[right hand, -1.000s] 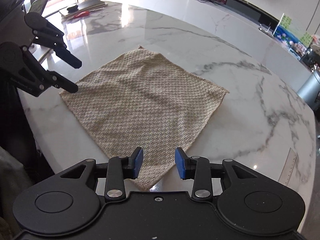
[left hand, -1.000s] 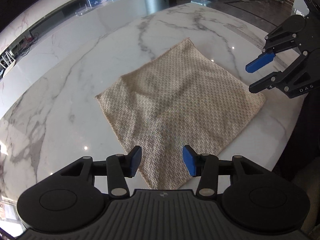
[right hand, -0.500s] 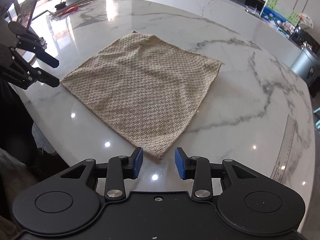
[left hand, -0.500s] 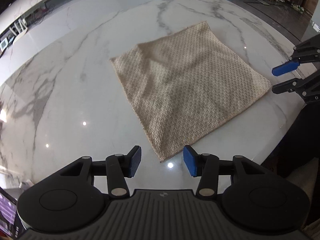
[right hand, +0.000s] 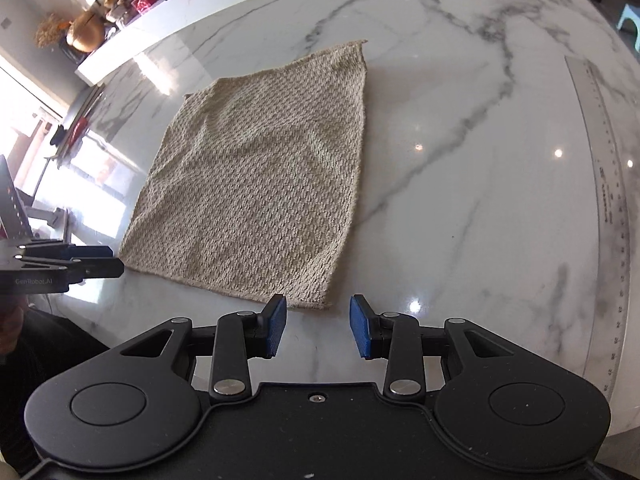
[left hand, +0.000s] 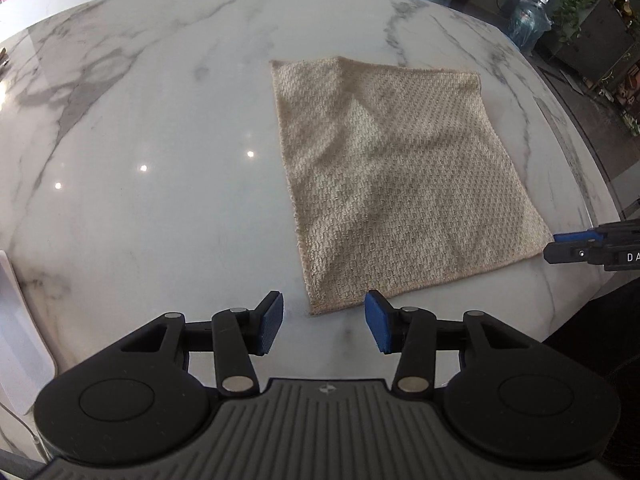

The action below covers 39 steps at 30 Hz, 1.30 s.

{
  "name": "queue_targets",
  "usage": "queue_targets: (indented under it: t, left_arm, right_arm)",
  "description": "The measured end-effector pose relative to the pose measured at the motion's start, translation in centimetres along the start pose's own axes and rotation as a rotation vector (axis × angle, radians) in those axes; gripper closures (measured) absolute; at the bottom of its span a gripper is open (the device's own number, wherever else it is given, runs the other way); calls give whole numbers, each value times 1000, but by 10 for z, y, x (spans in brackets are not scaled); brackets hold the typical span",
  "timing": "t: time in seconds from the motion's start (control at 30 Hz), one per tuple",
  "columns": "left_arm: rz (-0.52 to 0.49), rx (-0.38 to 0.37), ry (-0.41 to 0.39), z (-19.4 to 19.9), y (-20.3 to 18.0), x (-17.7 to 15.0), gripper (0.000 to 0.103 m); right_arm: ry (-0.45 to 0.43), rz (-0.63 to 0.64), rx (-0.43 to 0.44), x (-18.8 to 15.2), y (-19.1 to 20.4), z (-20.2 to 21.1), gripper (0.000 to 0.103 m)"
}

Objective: Fold towel
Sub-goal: 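Grasp the towel edge with the right gripper and lift it toward the left gripper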

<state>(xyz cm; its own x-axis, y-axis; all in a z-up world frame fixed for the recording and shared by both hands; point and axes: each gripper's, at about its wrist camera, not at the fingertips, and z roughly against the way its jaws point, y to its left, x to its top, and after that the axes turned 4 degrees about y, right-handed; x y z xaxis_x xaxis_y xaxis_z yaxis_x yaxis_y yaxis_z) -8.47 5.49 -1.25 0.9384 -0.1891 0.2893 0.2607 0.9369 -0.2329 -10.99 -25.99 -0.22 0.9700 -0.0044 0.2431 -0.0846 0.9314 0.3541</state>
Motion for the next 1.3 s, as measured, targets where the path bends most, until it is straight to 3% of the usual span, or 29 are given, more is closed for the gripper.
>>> queue_targets:
  t: [0.3, 0.37, 0.43, 0.73, 1.0, 1.3]
  left_arm:
    - [81, -46, 14, -6, 0, 10, 71]
    - [85, -43, 18, -7, -1, 11, 73]
    - [84, -42, 21, -8, -3, 12, 75]
    - [83, -28, 19, -9, -5, 11, 77]
    - [86, -33, -1, -5, -7, 12, 88]
    - [45, -34, -17, 15, -18, 13, 89]
  right_arm:
    - [16, -98, 62, 5, -5, -4, 70]
    - [18, -95, 61, 5, -3, -6, 74]
    - [19, -93, 51, 6, -2, -7, 86]
    - [17, -103, 59, 3, -6, -8, 98]
    - [-12, -70, 58, 4, 2, -1, 100]
    - [-3, -30, 60, -3, 5, 17, 100]
